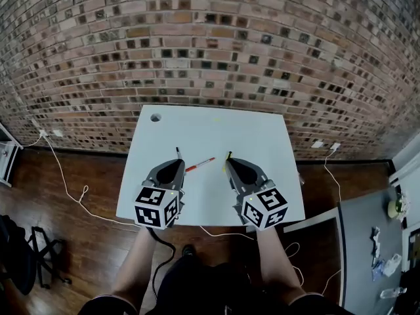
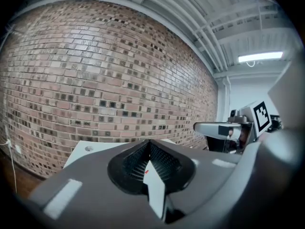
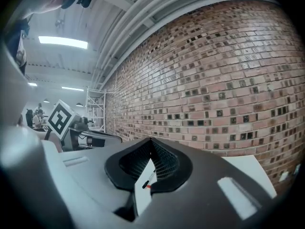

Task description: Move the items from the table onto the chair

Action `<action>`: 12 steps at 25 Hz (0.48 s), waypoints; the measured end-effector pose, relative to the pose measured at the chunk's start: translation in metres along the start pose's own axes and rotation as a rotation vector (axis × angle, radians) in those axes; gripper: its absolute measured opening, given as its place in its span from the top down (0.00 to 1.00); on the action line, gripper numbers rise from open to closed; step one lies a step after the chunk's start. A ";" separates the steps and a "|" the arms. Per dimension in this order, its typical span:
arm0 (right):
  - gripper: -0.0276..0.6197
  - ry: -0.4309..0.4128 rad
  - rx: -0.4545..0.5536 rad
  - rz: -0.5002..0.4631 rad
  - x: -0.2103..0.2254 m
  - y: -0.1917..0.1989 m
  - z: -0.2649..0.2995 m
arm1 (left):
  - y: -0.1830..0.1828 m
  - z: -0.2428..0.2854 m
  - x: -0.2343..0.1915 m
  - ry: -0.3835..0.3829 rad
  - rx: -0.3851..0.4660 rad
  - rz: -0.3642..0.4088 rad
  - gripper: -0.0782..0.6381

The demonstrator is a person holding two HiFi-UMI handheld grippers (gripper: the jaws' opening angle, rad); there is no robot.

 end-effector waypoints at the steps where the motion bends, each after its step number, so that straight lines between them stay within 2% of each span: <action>1: 0.95 0.018 -0.005 0.008 0.001 0.003 0.004 | 0.001 0.004 -0.006 0.005 -0.006 0.000 0.87; 7: 0.95 0.095 -0.055 0.043 0.011 0.018 0.022 | 0.017 0.028 -0.027 0.018 -0.054 0.006 0.87; 12: 0.95 0.096 -0.078 0.058 0.020 0.024 0.031 | 0.035 0.051 -0.040 -0.034 -0.089 -0.016 0.87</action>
Point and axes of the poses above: the fingertips, and each gripper's own axes: z forward along the fingers, x to its right, y out of its underside, the point moved 8 cm from there along -z, backward along the fingers, and after that the axes turned 1 degree about x, right-handed, at the moved point
